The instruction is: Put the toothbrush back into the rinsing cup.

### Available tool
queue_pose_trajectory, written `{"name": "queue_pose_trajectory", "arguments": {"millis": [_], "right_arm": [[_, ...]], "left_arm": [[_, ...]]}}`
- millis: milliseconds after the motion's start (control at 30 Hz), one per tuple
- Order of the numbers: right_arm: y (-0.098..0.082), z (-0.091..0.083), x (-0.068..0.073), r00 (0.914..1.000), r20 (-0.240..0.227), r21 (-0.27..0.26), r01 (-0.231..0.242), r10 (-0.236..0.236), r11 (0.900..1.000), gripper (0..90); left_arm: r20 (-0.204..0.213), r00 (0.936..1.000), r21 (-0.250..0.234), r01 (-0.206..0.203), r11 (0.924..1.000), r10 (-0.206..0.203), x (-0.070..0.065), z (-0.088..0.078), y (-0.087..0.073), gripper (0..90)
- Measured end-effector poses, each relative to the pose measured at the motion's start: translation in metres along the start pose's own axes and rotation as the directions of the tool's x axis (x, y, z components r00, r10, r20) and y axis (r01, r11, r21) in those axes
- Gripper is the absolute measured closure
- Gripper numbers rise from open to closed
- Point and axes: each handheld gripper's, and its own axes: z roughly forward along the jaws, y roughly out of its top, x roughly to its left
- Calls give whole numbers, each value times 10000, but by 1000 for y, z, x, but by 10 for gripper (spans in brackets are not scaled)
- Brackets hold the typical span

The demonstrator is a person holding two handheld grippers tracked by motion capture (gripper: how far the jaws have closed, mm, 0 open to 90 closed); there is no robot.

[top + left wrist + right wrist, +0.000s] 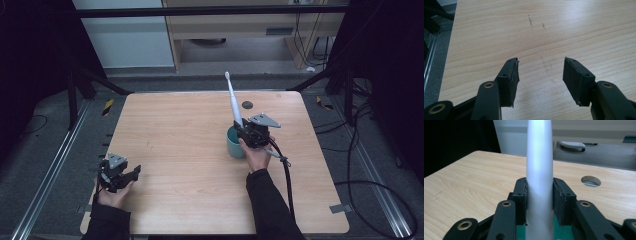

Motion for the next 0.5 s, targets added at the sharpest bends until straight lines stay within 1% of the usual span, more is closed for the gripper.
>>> {"name": "queue_pose_trajectory", "arguments": {"millis": [33, 133, 200, 333, 500], "right_arm": [[-2, 1, 1, 10000, 7, 6, 63, -63, 10000, 662], [-7, 2, 1, 10000, 25, -78, -32, 32, 10000, 662], [-10, 4, 0, 10000, 74, 157, -30, 29, 9999, 662], [-11, 4, -2, 10000, 19, 193, -80, 80, 9998, 662], [-13, 6, -1, 10000, 30, 507, -47, 46, 9987, 661]], "left_arm": [[2, 10000, 0, 2, 10000, -2, 0, 0, 0, 460], [6, 10000, 13, -7, 10000, 7, 0, 0, 0, 461], [5, 10000, 15, -13, 10000, 13, 0, 0, 0, 461], [1, 10000, 25, -6, 10000, 6, 0, 0, 0, 462], [-5, 10000, 1, -12, 10000, 12, 0, 0, 0, 462]]}}
